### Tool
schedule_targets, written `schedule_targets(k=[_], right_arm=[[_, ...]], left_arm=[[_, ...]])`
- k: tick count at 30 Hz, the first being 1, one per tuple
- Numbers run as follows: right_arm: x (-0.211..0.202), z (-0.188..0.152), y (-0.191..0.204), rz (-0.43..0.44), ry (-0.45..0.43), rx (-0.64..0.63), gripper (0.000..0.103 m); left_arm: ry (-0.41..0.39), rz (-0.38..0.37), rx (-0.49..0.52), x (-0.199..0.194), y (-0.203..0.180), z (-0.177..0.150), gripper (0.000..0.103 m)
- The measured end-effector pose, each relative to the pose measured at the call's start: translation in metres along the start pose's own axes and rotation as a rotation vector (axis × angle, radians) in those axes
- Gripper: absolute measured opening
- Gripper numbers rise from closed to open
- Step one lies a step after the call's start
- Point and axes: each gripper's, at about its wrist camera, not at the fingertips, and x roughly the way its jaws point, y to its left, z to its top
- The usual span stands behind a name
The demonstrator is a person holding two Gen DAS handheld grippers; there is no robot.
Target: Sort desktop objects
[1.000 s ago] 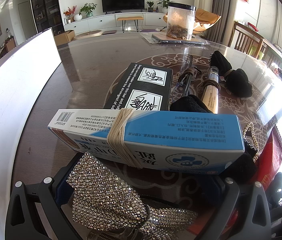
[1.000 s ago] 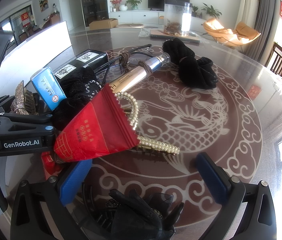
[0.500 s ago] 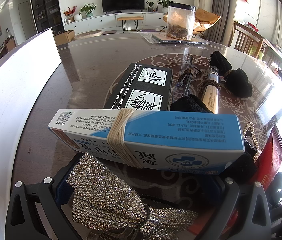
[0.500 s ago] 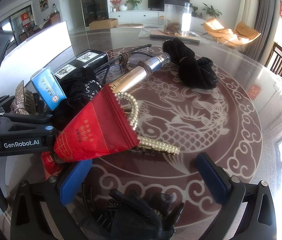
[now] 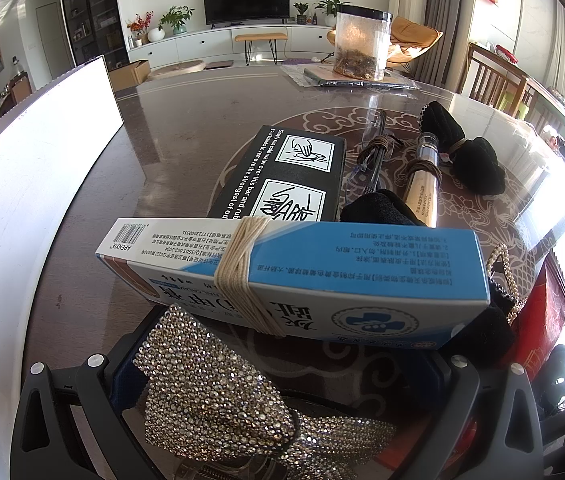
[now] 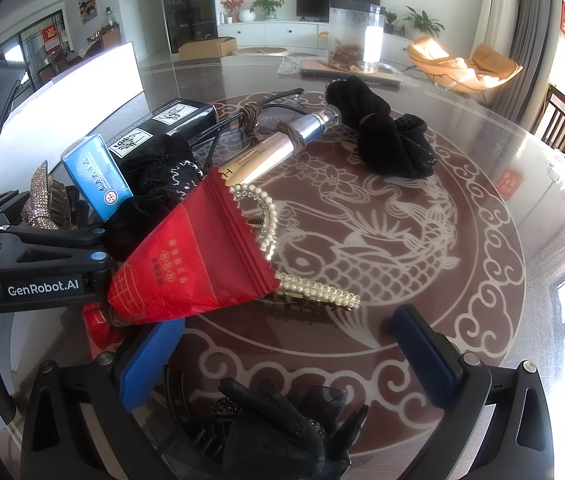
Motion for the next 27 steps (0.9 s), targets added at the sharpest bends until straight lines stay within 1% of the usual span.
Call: schedule_targets(k=[27], right_arm=[[-0.0004,-0.0003,-0.0002,0.000,0.000,0.000,0.103]], left_arm=[[0.000,-0.002,0.003,-0.0003,0.0002,0.0001,0.103]])
